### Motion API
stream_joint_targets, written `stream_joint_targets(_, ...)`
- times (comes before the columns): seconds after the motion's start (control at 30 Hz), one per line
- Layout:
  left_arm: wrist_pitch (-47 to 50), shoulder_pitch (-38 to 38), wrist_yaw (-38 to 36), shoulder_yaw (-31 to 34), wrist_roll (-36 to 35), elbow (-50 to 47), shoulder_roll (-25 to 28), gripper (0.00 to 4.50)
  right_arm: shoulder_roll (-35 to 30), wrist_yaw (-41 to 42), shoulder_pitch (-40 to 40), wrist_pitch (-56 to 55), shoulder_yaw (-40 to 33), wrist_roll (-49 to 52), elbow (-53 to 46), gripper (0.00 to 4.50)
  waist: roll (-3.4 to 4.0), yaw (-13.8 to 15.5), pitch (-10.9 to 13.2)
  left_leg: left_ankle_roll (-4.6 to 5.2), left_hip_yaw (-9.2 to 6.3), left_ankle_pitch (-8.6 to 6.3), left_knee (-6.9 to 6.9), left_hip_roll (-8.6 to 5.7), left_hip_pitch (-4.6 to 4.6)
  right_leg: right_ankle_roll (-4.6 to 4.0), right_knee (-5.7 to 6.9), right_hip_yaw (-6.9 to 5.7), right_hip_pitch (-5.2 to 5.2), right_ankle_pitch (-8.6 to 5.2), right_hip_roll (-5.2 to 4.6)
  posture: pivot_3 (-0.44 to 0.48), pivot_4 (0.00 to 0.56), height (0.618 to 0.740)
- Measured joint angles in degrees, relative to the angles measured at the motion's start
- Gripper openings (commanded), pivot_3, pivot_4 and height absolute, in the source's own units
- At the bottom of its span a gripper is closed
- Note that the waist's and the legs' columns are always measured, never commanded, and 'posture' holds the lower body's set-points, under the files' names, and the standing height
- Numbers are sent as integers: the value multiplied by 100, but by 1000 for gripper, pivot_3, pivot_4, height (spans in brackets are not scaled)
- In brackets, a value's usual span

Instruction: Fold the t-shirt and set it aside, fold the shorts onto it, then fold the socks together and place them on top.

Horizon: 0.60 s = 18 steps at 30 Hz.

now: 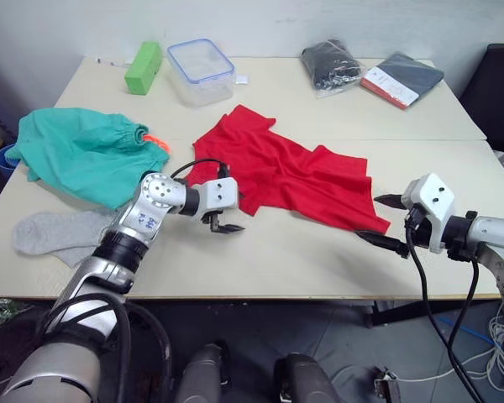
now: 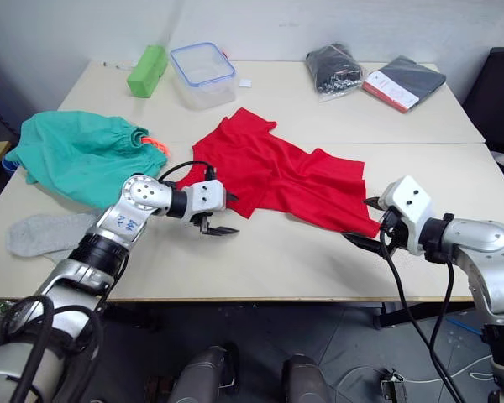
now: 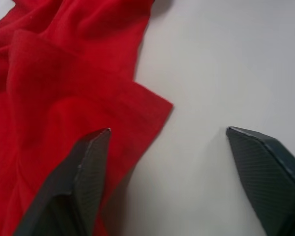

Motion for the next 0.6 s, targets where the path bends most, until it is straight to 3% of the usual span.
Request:
stream_joint_targets(0.13,-307,-248,184,5,205,606,-274,1742,29,-129,68,2,-22,-36,112,4500,0,9,0,0,-5,0,5,0,0,0,5,-7,0,0,-1,0,150,740)
stream_joint_targets(0.37,-590,-560,443,17,437,1289,-534,1742,29,-174,75,95,-25,-30,191,4500,0,6,0,3,-15,-1,27,0,0,0,19,-15,10,0,-3,0,150,740)
stream_joint_targets(0.47,-680,-572,485,56,446,1422,-587,1162,45,-204,-68,269,-7,-33,461,4500,0,7,0,4,-19,-2,31,-1,0,0,21,-18,12,0,-5,0,150,740)
stream_joint_targets(0.6,-717,-581,434,109,444,1558,-626,11,92,-307,-510,747,33,-17,876,4500,0,0,0,4,-22,-2,33,-1,0,0,24,-21,11,0,-5,0,150,740)
